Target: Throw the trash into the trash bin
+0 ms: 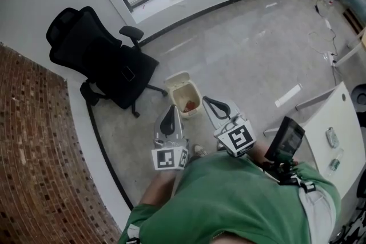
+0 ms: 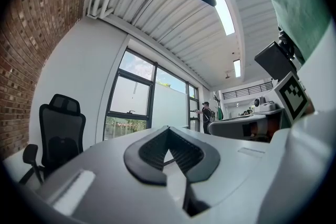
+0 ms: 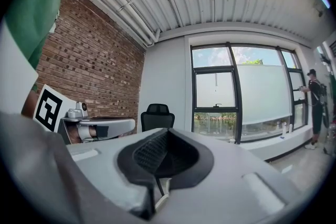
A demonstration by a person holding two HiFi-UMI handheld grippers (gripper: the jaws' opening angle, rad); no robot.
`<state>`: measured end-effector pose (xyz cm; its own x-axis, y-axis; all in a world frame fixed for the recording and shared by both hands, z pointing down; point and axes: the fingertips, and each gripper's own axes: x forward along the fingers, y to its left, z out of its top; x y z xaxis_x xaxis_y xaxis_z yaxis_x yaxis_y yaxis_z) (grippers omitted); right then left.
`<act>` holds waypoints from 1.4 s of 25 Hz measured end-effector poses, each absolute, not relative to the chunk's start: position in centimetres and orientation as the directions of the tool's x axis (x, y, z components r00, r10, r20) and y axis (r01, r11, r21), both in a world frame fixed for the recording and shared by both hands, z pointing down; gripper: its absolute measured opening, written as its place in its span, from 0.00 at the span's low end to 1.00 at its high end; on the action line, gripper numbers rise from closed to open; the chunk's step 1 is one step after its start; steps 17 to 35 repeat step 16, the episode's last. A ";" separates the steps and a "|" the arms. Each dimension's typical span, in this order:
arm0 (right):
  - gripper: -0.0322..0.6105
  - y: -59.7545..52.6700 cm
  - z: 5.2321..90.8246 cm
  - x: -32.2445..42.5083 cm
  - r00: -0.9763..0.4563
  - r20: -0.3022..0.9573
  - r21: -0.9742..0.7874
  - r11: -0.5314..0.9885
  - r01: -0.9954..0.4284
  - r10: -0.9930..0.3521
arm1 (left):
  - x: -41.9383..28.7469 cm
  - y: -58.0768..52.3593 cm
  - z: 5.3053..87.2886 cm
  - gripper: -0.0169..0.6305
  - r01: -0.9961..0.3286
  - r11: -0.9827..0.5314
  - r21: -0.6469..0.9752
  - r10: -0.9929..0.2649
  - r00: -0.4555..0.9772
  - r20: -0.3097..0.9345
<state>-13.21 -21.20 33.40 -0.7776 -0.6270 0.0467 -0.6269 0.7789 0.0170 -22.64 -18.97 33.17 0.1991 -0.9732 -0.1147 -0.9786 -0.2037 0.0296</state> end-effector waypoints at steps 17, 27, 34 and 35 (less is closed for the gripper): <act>0.05 -23.5 33.7 -11.8 -0.760 0.044 0.030 0.761 -0.647 -0.648 | -21.1 -21.6 33.4 0.04 -0.974 -0.223 0.030 -0.969 0.218 -0.114; 0.05 -23.5 33.7 -11.8 -0.760 0.044 0.030 0.761 -0.647 -0.648 | -21.1 -21.6 33.4 0.04 -0.974 -0.223 0.030 -0.969 0.218 -0.114; 0.05 -23.5 33.7 -11.8 -0.760 0.044 0.030 0.761 -0.647 -0.648 | -21.1 -21.6 33.4 0.04 -0.974 -0.223 0.030 -0.969 0.218 -0.114; 0.05 -23.5 33.7 -11.8 -0.760 0.044 0.030 0.761 -0.647 -0.648 | -21.1 -21.6 33.4 0.04 -0.974 -0.223 0.030 -0.969 0.218 -0.114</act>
